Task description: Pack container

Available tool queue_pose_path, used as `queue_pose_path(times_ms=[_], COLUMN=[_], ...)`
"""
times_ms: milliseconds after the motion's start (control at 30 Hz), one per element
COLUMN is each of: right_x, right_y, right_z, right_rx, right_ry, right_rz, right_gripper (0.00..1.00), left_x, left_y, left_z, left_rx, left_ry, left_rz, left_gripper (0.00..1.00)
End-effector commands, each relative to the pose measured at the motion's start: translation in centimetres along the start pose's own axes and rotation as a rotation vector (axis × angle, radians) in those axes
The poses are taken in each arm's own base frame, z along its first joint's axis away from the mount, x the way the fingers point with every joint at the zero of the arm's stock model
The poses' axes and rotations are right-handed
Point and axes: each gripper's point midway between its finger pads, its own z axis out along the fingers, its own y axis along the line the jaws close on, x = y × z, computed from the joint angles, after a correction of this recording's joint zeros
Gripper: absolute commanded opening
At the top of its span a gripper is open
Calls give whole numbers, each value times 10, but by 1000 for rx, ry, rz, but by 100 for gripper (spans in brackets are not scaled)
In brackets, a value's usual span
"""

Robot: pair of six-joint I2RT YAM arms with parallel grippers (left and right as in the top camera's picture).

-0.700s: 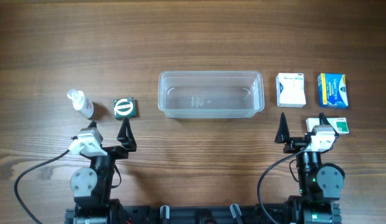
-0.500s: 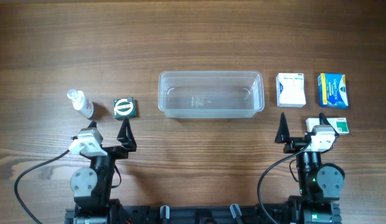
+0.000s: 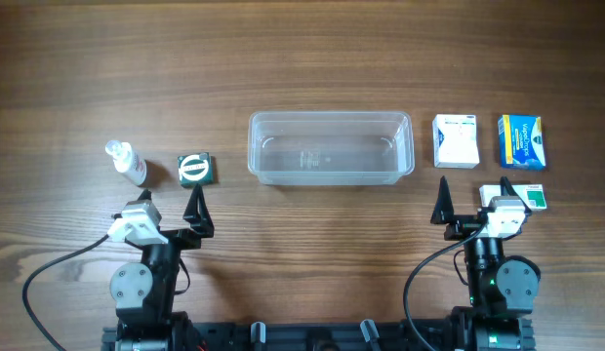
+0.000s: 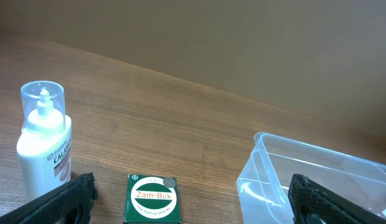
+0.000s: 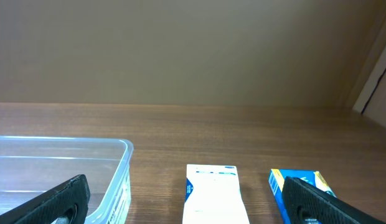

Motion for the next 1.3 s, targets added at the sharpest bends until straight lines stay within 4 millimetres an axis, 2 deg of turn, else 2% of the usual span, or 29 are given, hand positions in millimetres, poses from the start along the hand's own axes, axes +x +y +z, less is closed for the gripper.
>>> queue_pose_path(times_ms=[0, 200, 267, 300, 333, 400, 467, 533, 600, 633, 667, 700, 767, 867, 933, 967, 1067, 1267], right_x=[-1, -1, -9, -25, -55, -109, -141, -165, -177, -177, -173, -164, -143, -105, -76, -55, 8, 56], right_y=[3, 4, 14, 22, 27, 13, 8, 7, 5, 2, -1, -4, -5, -5, -1, 2, 4, -5], right_z=[0, 0, -1, -3, -9, -26, -35, -26, 0, 21, 35, 56, 84, 110, 126, 132, 136, 144], right_rx=[-17, -22, -80, -130, -158, -98, -74, -69, -58, -45, -32, -19, -21, -61, -102, -122, -134, -100], right_ry=[-6, -7, -37, -104, -229, -452, -520, -457, -291, -158, -57, 108, 402, 762, 889, 956, 1159, 1278], right_rz=[7, 8, 7, -1, 12, 77, 70, 53, 22, 20, 27, 35, 46, -12, -31, -16, 0, -17], right_gripper=[100, 100, 100, 100, 100, 100, 100, 100, 100, 100, 100, 100, 100, 100, 100, 100, 100, 100], left_x=[2, 2, 2, 2, 2, 2, 2, 2, 2, 2, 2, 2, 2, 2, 2, 2, 2, 2], left_y=[1, 1, 1, 1, 1, 1, 1, 1, 1, 1, 1, 1, 1, 1, 1, 1, 1, 1], left_z=[0, 0, 0, 0, 0, 0, 0, 0, 0, 0, 0, 0, 0, 0, 0, 0, 0, 0], left_rx=[2, 2, 2, 2, 2, 2, 2, 2, 2, 2, 2, 2, 2, 2, 2, 2, 2, 2], left_ry=[0, 0, 0, 0, 0, 0, 0, 0, 0, 0, 0, 0, 0, 0, 0, 0, 0, 0], left_rz=[-5, -6, -5, -5, -5, -5, -5, -5, -5, -5, -5, -5, -5, -6, -5, -5, -6, -5], left_gripper=[100, 100, 100, 100, 100, 100, 100, 100, 100, 100, 100, 100, 100, 100, 100, 100, 100, 100])
